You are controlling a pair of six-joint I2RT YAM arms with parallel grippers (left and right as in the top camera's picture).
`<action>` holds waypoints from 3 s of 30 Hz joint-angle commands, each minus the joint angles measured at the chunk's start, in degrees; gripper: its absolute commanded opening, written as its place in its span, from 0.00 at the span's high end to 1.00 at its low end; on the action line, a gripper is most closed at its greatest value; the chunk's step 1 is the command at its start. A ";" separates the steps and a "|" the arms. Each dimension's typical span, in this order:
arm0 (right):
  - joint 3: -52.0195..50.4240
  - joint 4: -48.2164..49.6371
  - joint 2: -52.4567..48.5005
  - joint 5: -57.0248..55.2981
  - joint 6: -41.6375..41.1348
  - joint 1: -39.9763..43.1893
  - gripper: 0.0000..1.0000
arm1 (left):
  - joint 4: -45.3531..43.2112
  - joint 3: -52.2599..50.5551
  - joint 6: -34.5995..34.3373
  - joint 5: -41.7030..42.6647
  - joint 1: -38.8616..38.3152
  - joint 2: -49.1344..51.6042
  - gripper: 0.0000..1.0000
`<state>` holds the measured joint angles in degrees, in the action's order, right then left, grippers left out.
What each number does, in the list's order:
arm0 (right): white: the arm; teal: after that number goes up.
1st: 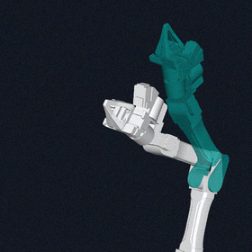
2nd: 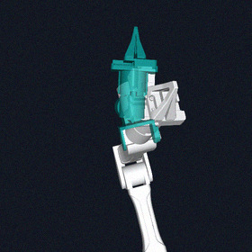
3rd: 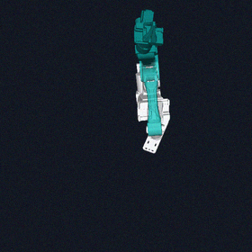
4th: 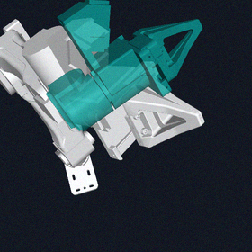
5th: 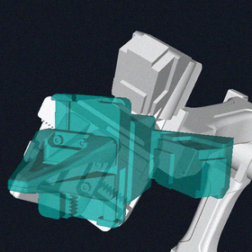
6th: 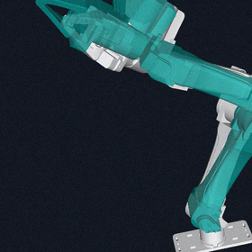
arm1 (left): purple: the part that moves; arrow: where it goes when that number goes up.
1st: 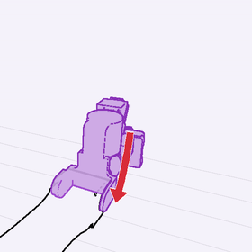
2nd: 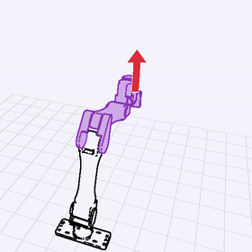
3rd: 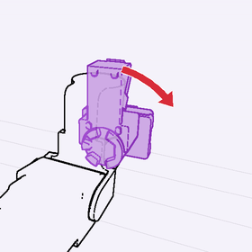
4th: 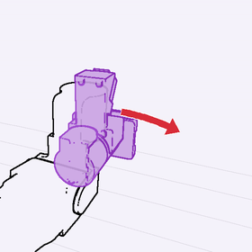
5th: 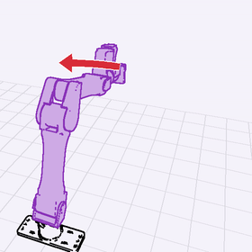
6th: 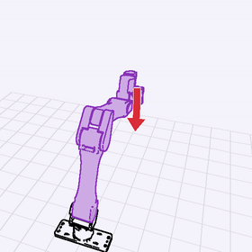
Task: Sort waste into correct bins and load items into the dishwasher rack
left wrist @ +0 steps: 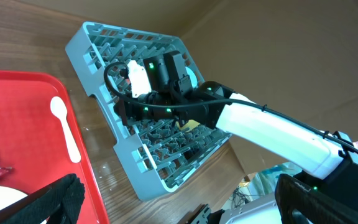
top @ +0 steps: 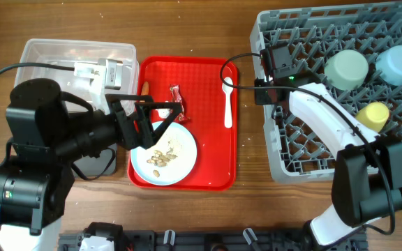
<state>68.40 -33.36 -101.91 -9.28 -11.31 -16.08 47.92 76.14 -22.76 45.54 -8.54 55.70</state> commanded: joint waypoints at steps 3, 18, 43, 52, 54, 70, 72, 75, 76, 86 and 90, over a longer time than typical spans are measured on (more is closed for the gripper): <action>-0.63 -2.49 -1.73 0.26 -11.45 -0.02 0.96 | -0.13 0.66 1.16 0.90 -0.26 -0.04 0.00; -0.11 -1.55 -1.33 0.09 -10.82 -0.02 0.74 | -0.13 0.66 1.16 0.90 -0.26 -0.04 0.00; 1.22 0.20 4.17 11.04 -14.64 -12.96 0.69 | -0.13 0.66 1.16 0.90 -0.26 -0.04 0.00; 1.22 9.38 -9.18 4.55 -14.14 -12.96 0.73 | -0.13 0.66 1.16 0.90 -0.26 -0.04 0.00; 1.22 9.68 -10.99 4.07 -14.19 -12.96 0.72 | -0.13 0.66 1.16 0.90 -0.26 -0.04 0.00; 1.22 6.45 -13.29 5.25 -14.16 -12.96 0.79 | -0.13 0.66 1.16 0.90 -0.26 -0.04 0.00; 1.22 6.21 -13.29 5.22 -14.23 -12.96 0.83 | -0.13 0.66 1.16 0.90 -0.26 -0.04 0.00; 1.31 6.34 -13.27 5.22 -14.21 -12.94 0.85 | -0.13 0.66 1.16 0.90 -0.26 -0.04 0.00; 1.49 6.32 -13.27 5.22 -14.16 -12.96 0.86 | -0.13 0.66 1.16 0.90 -0.26 -0.04 0.00; 1.90 5.33 -2.69 5.97 -11.15 -12.96 0.92 | -0.13 0.66 1.16 0.90 -0.24 -0.04 0.00; 1.90 4.66 2.78 6.14 -11.13 -12.96 0.93 | -0.13 0.66 1.16 0.90 -0.26 -0.04 0.00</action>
<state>70.22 -28.27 -104.66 -3.84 -23.73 -29.06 47.92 76.14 -22.76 45.54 -8.54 55.70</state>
